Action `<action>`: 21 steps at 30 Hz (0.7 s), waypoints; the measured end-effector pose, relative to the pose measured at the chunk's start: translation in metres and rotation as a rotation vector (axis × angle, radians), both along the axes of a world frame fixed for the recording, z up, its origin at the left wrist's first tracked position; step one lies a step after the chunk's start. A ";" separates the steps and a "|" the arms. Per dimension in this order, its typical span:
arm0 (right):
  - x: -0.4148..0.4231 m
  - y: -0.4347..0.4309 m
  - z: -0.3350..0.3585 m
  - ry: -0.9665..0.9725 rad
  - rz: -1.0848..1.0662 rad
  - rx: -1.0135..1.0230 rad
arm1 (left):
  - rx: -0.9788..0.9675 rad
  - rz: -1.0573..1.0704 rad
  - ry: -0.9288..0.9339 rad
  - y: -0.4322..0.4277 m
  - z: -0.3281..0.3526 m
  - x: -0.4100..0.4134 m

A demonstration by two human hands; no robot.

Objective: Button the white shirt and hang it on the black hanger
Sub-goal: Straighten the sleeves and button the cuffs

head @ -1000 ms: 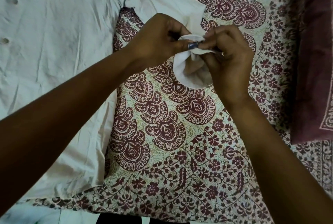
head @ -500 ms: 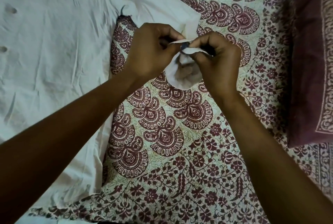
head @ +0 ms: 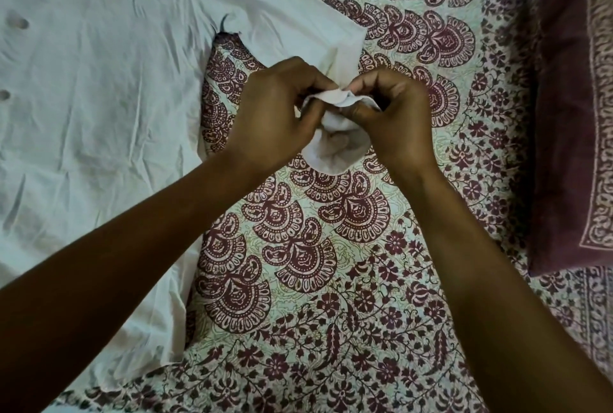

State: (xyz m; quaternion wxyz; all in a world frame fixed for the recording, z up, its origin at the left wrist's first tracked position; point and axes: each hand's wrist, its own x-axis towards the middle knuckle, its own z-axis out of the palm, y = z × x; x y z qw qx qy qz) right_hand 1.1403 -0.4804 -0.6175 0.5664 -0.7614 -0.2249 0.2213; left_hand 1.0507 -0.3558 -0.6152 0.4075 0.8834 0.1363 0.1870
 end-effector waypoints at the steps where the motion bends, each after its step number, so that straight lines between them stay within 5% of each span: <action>1: 0.001 0.000 0.001 0.021 -0.003 0.032 | -0.030 0.004 0.011 0.000 0.001 0.001; 8: 0.003 -0.002 -0.003 0.072 -0.026 0.043 | -0.218 -0.038 0.136 0.006 0.005 0.011; 21: -0.002 0.000 -0.007 0.157 -0.065 0.115 | -0.249 -0.054 0.120 0.009 0.007 0.011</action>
